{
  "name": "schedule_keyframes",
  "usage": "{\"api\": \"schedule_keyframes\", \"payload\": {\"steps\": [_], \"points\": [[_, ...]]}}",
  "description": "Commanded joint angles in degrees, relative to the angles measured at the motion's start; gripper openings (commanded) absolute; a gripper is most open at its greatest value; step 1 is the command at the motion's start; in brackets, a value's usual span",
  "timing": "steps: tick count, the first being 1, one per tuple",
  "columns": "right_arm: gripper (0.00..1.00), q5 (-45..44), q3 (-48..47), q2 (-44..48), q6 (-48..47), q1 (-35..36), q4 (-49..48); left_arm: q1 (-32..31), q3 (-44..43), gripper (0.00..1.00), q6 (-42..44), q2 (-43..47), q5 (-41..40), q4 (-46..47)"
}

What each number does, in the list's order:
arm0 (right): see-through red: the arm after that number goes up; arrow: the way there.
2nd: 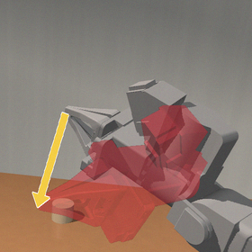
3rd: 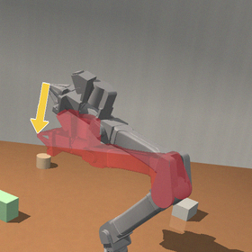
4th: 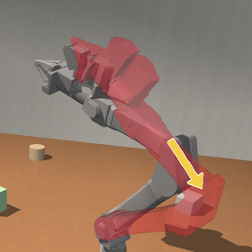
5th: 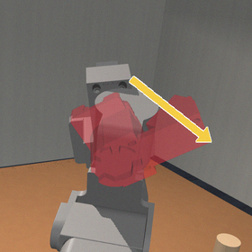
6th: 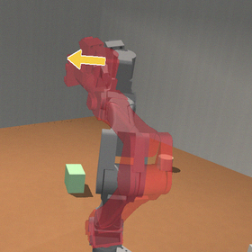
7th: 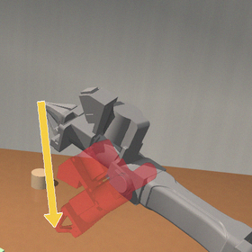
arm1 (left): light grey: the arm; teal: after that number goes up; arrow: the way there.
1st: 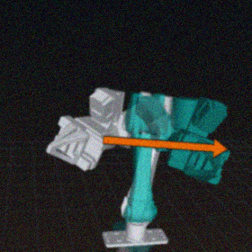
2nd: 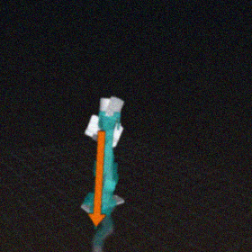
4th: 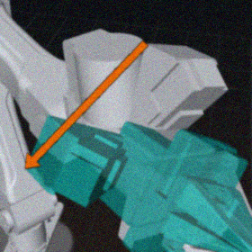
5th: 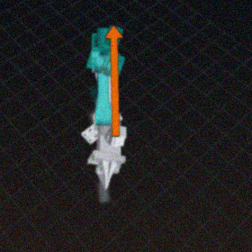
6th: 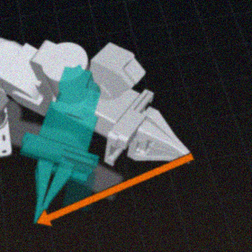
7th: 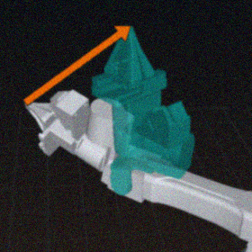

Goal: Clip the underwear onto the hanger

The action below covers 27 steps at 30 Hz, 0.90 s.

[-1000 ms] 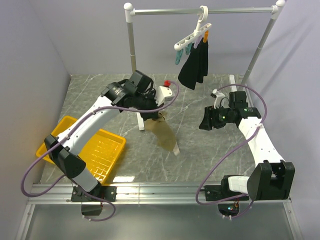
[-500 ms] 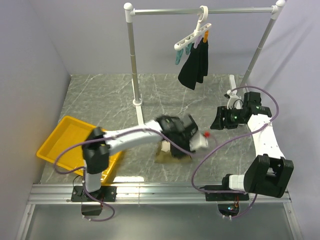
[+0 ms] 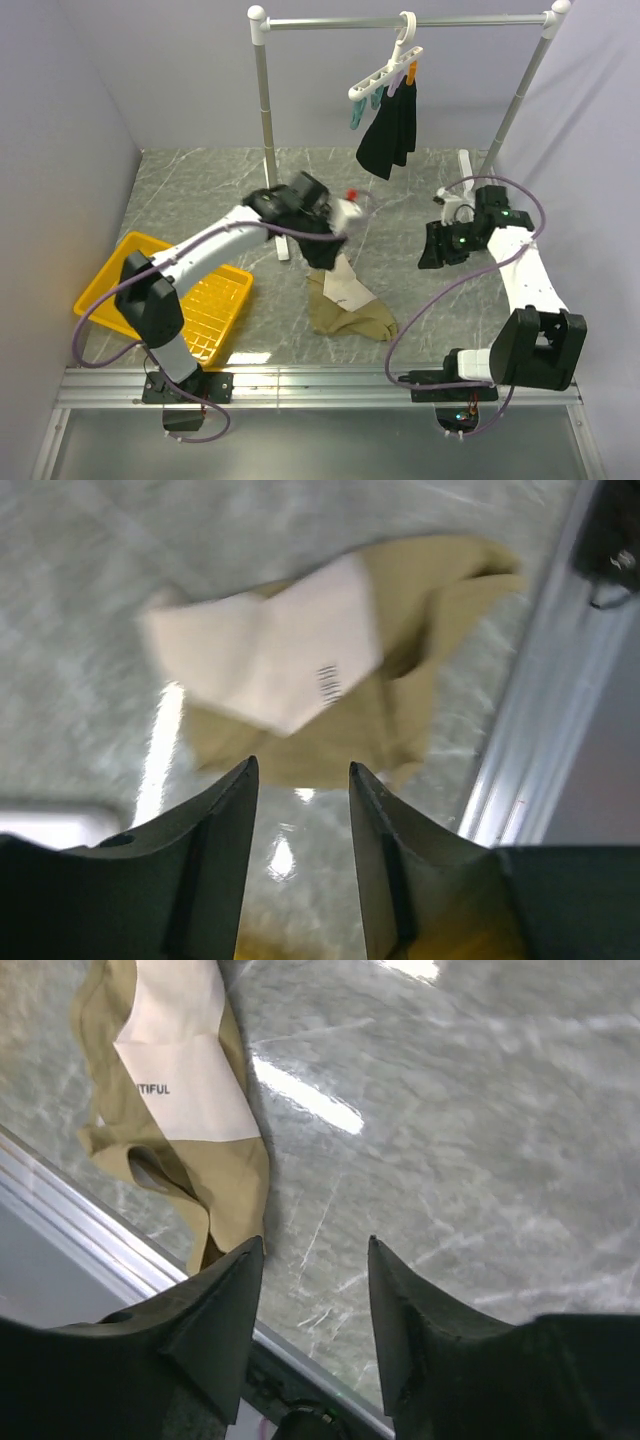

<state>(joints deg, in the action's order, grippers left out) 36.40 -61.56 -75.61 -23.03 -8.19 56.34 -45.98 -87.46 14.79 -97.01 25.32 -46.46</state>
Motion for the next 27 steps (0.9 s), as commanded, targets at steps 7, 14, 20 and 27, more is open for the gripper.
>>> {"api": "schedule_keyframes", "payload": {"steps": [7,14,20,27], "points": [[0.45,-12.75,3.2,3.55,8.43,25.31,-15.45,13.71,12.3,0.46,-6.96,3.23,8.34,3.21],[0.4,-14.0,0.48,-8.74,11.25,36.83,-18.98,16.71,14.95,0.51,-10.3,3.67,7.55,4.71],[0.49,-12.06,-1.63,-17.72,11.6,38.42,-18.89,16.71,16.36,0.55,-10.83,3.41,6.94,5.5],[0.44,-12.05,-1.02,-21.77,12.74,38.86,-21.18,16.62,15.83,0.55,-11.27,0.78,7.55,6.38]]}}
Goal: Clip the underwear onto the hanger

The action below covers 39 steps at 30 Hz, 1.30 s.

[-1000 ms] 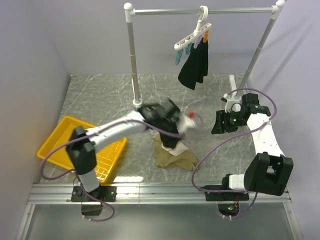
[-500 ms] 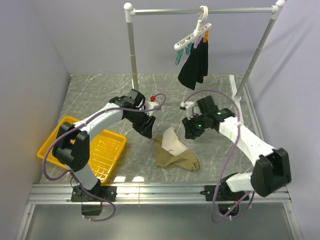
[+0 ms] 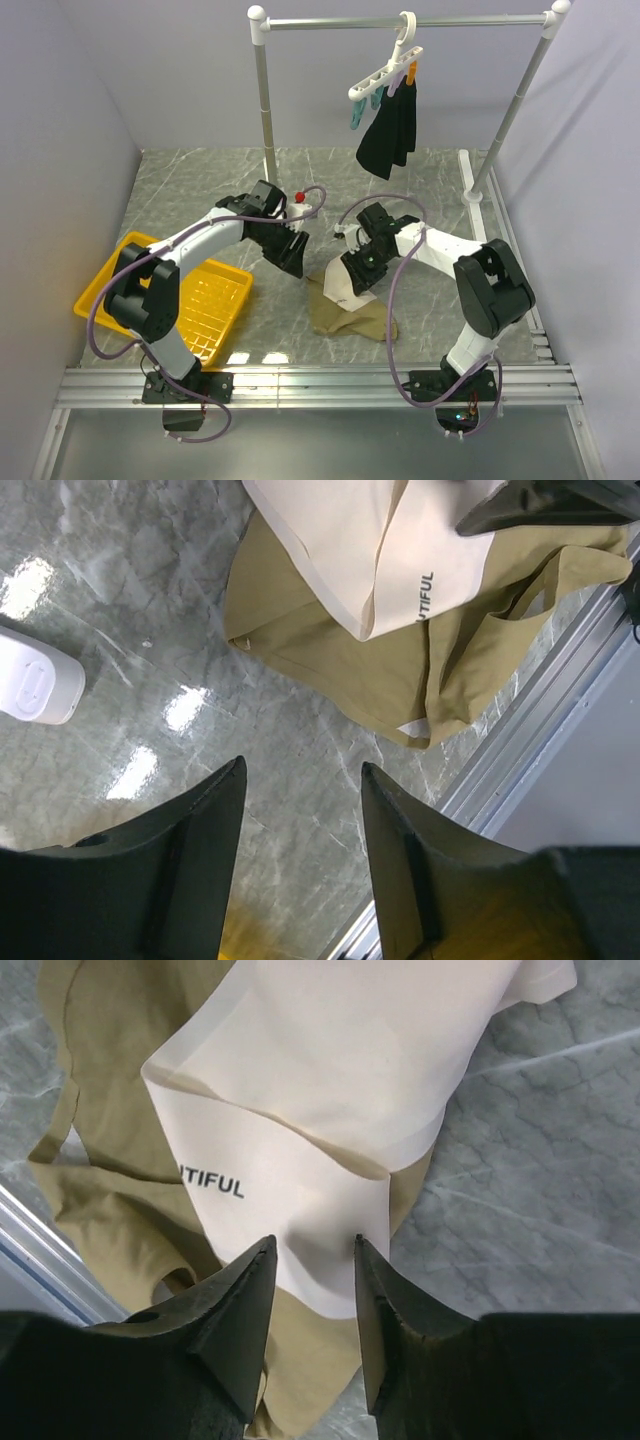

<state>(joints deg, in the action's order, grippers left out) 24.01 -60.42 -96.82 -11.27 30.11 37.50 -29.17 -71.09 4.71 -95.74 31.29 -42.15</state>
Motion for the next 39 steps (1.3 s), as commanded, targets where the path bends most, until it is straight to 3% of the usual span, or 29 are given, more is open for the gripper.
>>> {"api": "schedule_keyframes", "payload": {"steps": [1,3,4,7,10,15,17,18,19,20,21,30,39], "points": [[0.39,-0.01,-2.15,-0.92,0.98,0.48,-2.43,-0.19,-0.54,0.55,-1.46,-1.45,2.02,2.42],[0.32,-0.28,-2.24,-1.09,0.9,0.48,-2.43,-0.36,-0.45,0.55,-2.25,-2.69,3.6,2.86],[0.21,-0.19,-2.16,-0.92,0.9,0.39,-2.43,-0.8,-0.28,0.55,-2.51,-3.56,3.87,3.3],[0.06,-0.1,-1.89,0.48,0.98,0.39,-1.99,-3.07,0.69,0.55,-2.51,-4.97,2.2,3.92],[0.0,-0.37,-0.84,2.5,0.98,0.3,-1.11,-5.19,1.48,0.55,-2.86,-6.38,-0.87,5.06],[0.0,-1.25,1.36,8.13,1.07,-0.75,-0.06,-8.62,0.78,0.52,-3.74,-9.63,-4.74,7.08],[0.0,-1.33,1.97,10.15,1.07,-1.8,0.3,-9.76,0.6,0.46,-3.83,-10.69,-7.29,7.52],[0.0,-1.51,2.24,10.76,1.07,-2.24,0.56,-10.03,0.43,0.4,-3.74,-11.3,-7.9,7.52],[0.0,-1.6,2.33,11.81,0.98,-3.64,0.91,-10.29,0.16,0.18,-3.48,-12.61,-8.52,7.09],[0.0,-1.68,2.59,12.43,0.98,-4.52,1.09,-10.29,-0.45,0.06,-3.31,-13.23,-8.96,6.39],[0.0,-1.86,2.77,12.88,0.72,-5.58,1.7,-10.29,-0.63,0.0,-3.04,-13.76,-9.4,5.68],[0.0,-5.28,4.79,16.74,-4.98,-18.23,6.71,-10.29,6.83,0.0,1.35,-4.82,-12.13,-1.44],[0.0,-14.78,9.27,18.42,-11.31,-21.41,7.33,-14.07,11.94,0.0,4.6,1.96,-8.45,-6.18]]}}
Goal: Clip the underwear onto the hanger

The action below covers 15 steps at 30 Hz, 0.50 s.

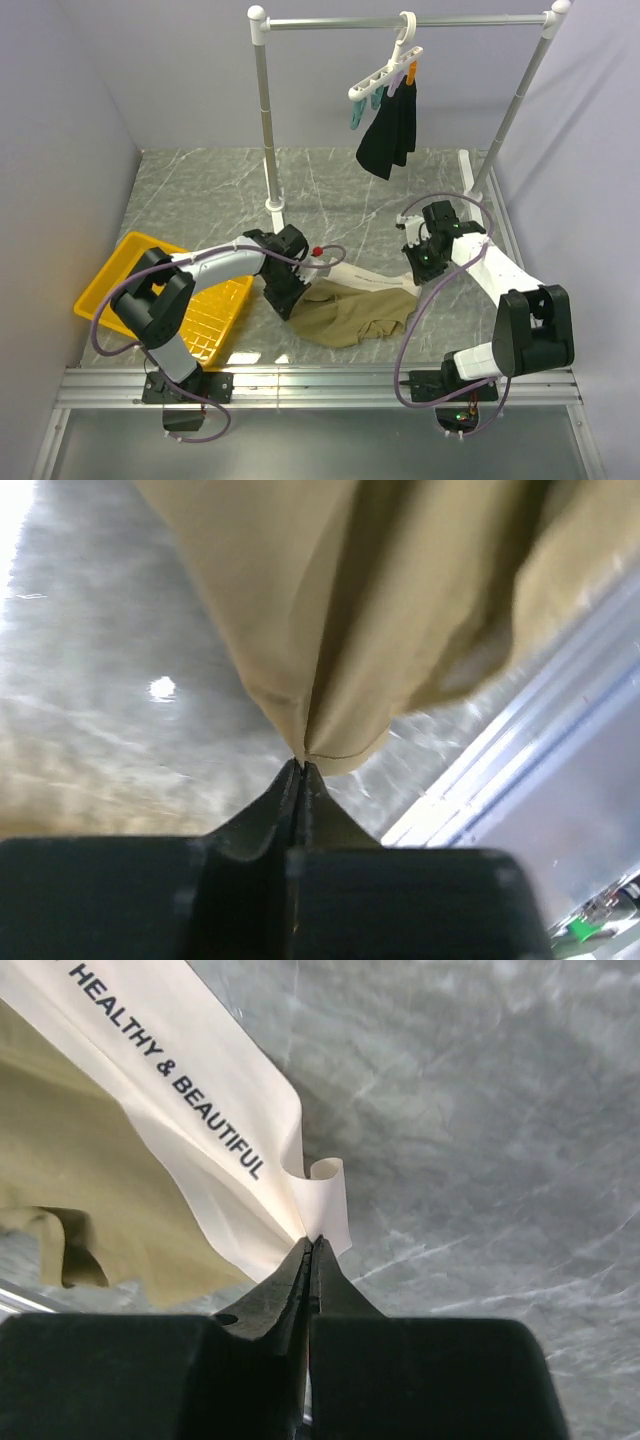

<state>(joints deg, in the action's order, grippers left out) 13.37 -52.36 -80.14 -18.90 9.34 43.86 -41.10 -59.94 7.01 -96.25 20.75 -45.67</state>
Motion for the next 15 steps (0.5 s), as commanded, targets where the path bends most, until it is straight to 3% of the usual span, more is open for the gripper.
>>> {"api": "schedule_keyframes", "payload": {"steps": [1,4,7,11,15], "points": [[0.0,-4.14,1.29,1.83,-3.87,-0.64,0.88,-3.36,0.62,0.09,2.4,2.9,3.14,-3.19],[0.0,-3.17,1.29,0.96,-3.87,-0.73,-0.17,-2.41,-0.08,0.28,0.04,6.14,5.17,0.38],[0.0,-2.38,-0.02,-1.15,-3.17,-0.73,-1.05,0.92,-4.82,0.4,-0.67,7.13,6.4,1.98],[0.0,-0.89,-3.0,-4.05,-2.2,-0.64,-1.4,4.01,-14.3,0.46,-4.45,2.57,1.76,5.05],[0.0,-0.09,-4.24,-5.73,-1.67,-0.82,-0.18,3.75,-17.4,0.52,-9.8,-4.28,-0.98,10.49]]}}
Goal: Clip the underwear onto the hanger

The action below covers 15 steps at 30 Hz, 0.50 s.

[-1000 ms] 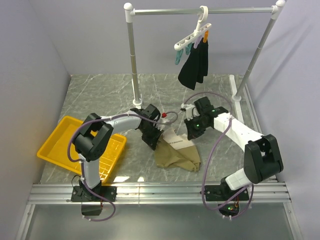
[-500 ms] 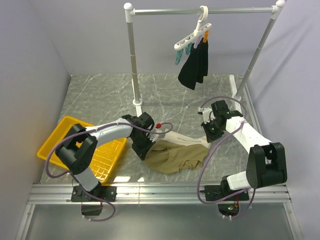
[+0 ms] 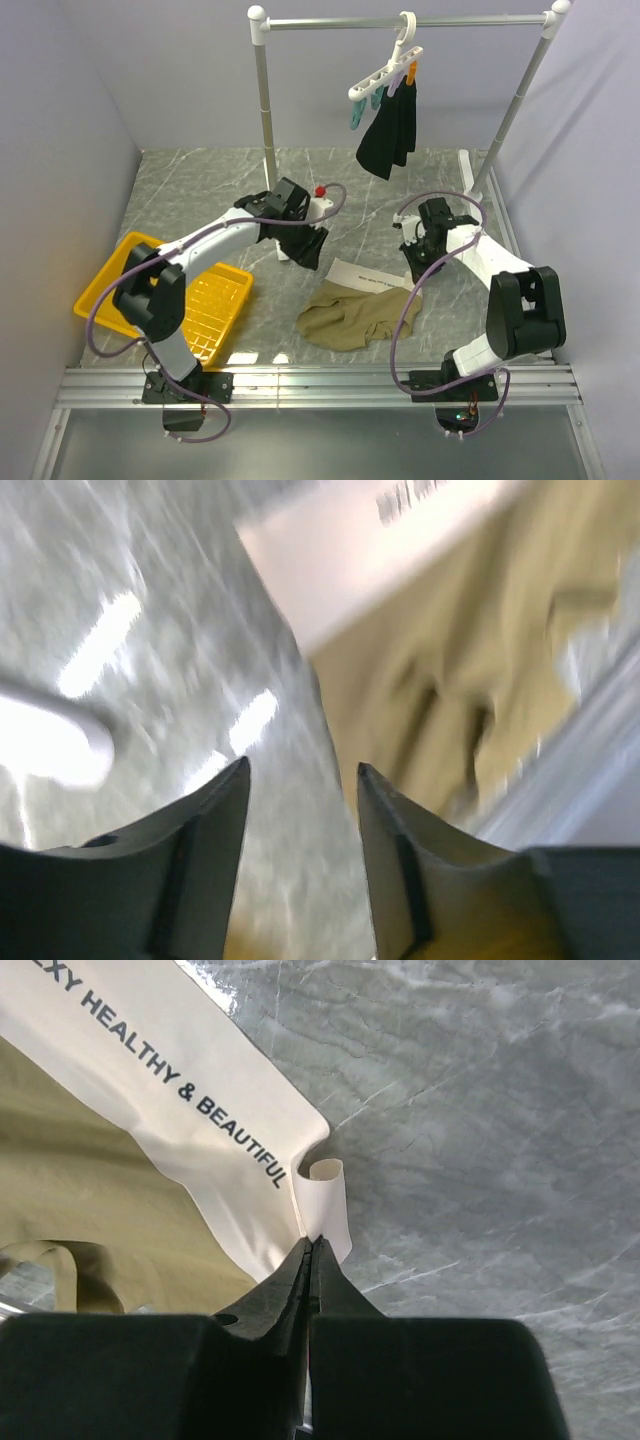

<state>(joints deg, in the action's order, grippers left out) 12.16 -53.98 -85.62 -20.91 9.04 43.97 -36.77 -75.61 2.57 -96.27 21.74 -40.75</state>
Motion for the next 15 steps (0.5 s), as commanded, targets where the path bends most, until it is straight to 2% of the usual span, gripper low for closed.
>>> {"api": "schedule_keyframes", "payload": {"steps": [1,3,6,7,9,11,15], "points": [[0.0,1.2,-2.45,0.1,0.34,-0.6,-0.2,-0.58,-1.73,0.54,-6.34,-5.23,-2.22,7.16],[0.02,0.93,-1.66,0.72,0.43,-0.86,0.33,-1.19,-2.08,0.54,-9.15,-8.82,-3.71,10.32],[0.13,0.84,-1.4,1.86,0.69,-2.35,1.21,-1.89,-3.75,0.54,-11.44,-12.44,-3.98,12.01],[0.21,0.93,-1.66,1.95,0.78,-3.58,1.47,-2.33,-4.36,0.53,-11.79,-14.63,-4.07,12.45],[0.27,1.02,-2.36,1.69,1.13,-4.72,2.17,-3.04,-5.16,0.53,-12.06,-16.22,-4.86,13.32],[0.39,1.46,-3.06,1.78,1.39,-6.3,2.79,-3.74,-5.59,0.52,-12.5,-18.24,-4.78,14.91],[0.46,1.99,-4.21,1.78,1.31,-8.24,3.84,-4.8,-6.12,0.51,-13.73,-20.18,-4.07,16.93]]}}
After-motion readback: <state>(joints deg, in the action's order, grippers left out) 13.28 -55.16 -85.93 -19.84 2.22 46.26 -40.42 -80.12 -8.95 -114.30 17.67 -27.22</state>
